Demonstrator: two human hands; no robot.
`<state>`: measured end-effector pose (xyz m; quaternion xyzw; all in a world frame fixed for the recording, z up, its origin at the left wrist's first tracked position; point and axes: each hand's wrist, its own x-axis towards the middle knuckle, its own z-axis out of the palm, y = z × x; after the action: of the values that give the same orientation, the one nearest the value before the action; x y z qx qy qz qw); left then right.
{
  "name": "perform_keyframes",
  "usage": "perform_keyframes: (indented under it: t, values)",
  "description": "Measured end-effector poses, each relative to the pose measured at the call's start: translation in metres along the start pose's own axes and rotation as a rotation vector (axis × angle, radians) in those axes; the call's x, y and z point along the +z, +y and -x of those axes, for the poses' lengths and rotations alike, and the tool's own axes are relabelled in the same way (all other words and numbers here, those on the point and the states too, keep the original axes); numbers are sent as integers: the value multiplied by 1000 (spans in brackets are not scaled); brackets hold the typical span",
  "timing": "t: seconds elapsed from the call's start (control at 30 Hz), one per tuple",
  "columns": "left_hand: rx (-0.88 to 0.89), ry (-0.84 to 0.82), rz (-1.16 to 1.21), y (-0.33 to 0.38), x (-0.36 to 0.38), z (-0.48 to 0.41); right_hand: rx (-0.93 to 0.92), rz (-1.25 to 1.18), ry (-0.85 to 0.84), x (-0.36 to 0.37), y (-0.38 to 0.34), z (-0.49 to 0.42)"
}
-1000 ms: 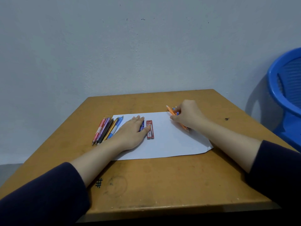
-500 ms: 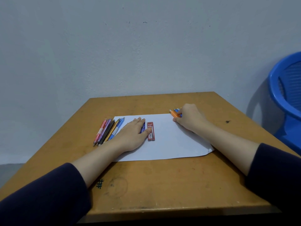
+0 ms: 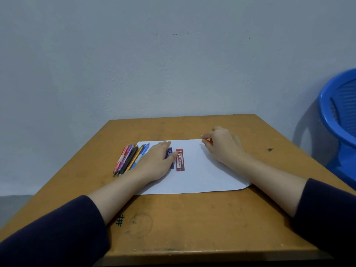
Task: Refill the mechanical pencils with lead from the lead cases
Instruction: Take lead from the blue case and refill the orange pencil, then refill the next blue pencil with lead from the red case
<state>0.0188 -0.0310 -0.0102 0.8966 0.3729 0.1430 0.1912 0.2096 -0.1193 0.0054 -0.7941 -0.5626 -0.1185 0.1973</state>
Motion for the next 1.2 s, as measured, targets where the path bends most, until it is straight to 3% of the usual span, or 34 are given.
perform_keyframes:
  t: [0.17, 0.33, 0.53, 0.87, 1.1, 1.2]
  values:
    - [34, 243, -99, -8, -12, -2, -172, -267, -49, -1, -15, 12]
    - [-104, 334, -173, -19, -24, -6, -322, -305, -225, 7, -25, 22]
    - [-236, 328, -162, -30, -28, -8, -350, -285, -412, 10, -29, 26]
    - [-207, 285, -85, -27, -27, -7, -365, -268, -443, 10, -28, 25]
    - [-97, 415, 31, -17, -31, -8, -355, -308, -417, 10, -28, 24]
    - [-18, 443, 108, -9, -32, -3, -334, -373, -321, 8, -27, 24]
